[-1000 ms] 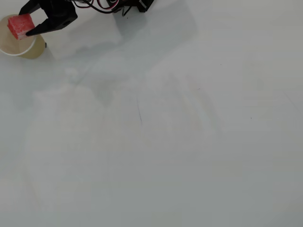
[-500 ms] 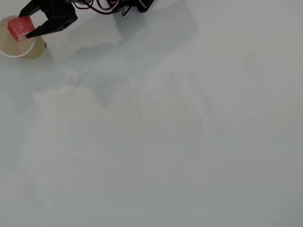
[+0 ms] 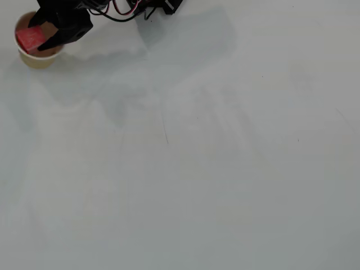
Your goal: Pick up the cube and drop it in the cup.
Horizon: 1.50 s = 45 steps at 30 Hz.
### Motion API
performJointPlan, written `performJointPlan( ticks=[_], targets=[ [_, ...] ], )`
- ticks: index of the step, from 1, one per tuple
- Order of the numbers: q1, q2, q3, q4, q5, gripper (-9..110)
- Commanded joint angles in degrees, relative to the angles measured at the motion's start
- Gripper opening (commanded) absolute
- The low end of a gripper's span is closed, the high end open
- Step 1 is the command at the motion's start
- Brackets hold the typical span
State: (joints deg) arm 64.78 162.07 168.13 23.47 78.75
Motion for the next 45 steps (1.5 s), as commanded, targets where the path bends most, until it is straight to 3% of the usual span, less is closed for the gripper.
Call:
performJointPlan(
  ticks=[1,45],
  targets=[
    [-0.97,-1.14,-8.7,-2.99,-0.26,0],
    [-2.81,-8.35,-18.28,-7.65,-0.18,0]
  ],
)
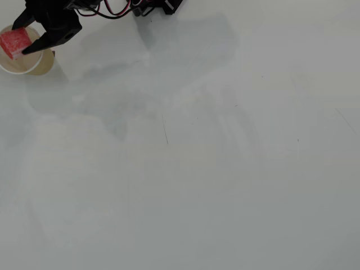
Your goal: Pick up the cube and drop it in the cup.
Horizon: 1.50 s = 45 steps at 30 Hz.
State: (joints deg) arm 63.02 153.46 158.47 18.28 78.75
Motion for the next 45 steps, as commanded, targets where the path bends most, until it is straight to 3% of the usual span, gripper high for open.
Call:
performJointPlan(
  ticks=[1,8,12,18,45],
  targets=[
    [-1.05,0.26,-8.53,-2.46,-0.18,0],
    [-0.79,0.53,-7.73,-2.55,-0.18,1],
    [-0.7,0.62,-7.47,-2.55,-0.18,18],
    [-0.44,0.88,-6.77,-2.81,-0.18,27],
    [-0.18,3.43,-3.52,-7.21,-1.23,35]
  ],
)
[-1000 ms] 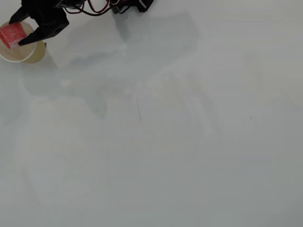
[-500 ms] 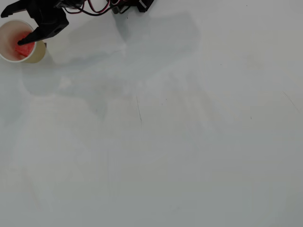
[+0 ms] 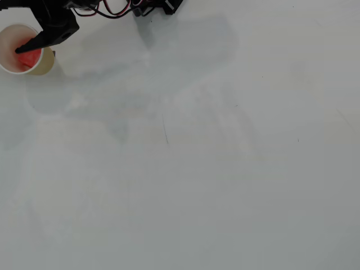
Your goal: Pick up the cube and drop it in the cup.
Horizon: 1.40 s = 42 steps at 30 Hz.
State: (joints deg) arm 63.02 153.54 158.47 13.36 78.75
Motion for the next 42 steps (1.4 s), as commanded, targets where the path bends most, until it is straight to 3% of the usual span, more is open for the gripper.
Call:
performJointPlan(
  ticks=[1,10,22,29,42],
  targets=[
    [-0.18,3.43,-3.43,-2.29,-1.23,35],
    [-0.53,4.04,-3.25,-1.76,-1.58,34],
    [-1.67,6.06,-2.81,1.58,-1.58,0],
    [-4.57,8.88,-1.05,5.71,-1.58,0],
    [-30.67,15.56,1.76,12.22,-1.58,0]
  ],
)
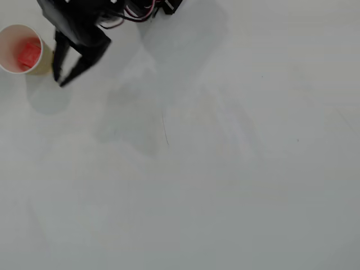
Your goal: Pick up the cube and drop it in the cup.
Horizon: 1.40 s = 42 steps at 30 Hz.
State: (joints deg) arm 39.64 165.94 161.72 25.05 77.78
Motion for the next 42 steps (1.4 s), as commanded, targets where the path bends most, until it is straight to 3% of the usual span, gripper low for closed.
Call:
performJointPlan(
  ticks=[1,8,16,33,42],
  targets=[
    [-9.58,3.52,-1.14,0.97,-0.62,0],
    [-24.26,9.05,5.71,1.76,-0.62,0],
    [-32.87,13.71,8.7,5.89,-0.62,0],
    [-32.17,13.8,17.05,19.25,-0.79,0],
    [-36.65,13.8,17.14,29.88,-0.88,0]
  ],
)
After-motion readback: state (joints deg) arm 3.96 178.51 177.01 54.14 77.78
